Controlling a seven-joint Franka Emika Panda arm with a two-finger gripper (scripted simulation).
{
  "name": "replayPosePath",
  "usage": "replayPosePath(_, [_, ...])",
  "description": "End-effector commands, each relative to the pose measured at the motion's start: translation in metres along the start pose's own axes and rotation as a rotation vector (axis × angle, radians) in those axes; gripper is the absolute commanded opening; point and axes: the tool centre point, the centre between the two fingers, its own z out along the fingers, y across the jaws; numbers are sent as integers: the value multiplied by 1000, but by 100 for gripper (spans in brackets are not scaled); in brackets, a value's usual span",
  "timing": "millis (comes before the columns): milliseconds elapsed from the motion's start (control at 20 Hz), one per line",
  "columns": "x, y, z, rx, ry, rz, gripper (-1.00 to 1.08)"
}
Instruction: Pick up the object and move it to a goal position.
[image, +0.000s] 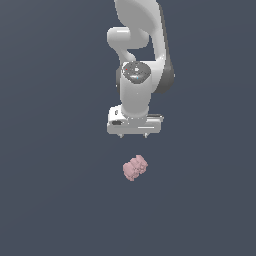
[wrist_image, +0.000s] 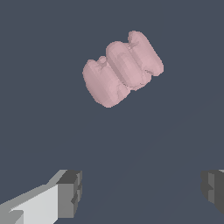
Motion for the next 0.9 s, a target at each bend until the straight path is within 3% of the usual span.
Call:
replayPosePath(0, [0,0,0,0,0,0,100])
replayPosePath(550, [0,-1,0,0,0,-2,100])
replayPosePath(850, [0,-26,2,-10,7,-71,100])
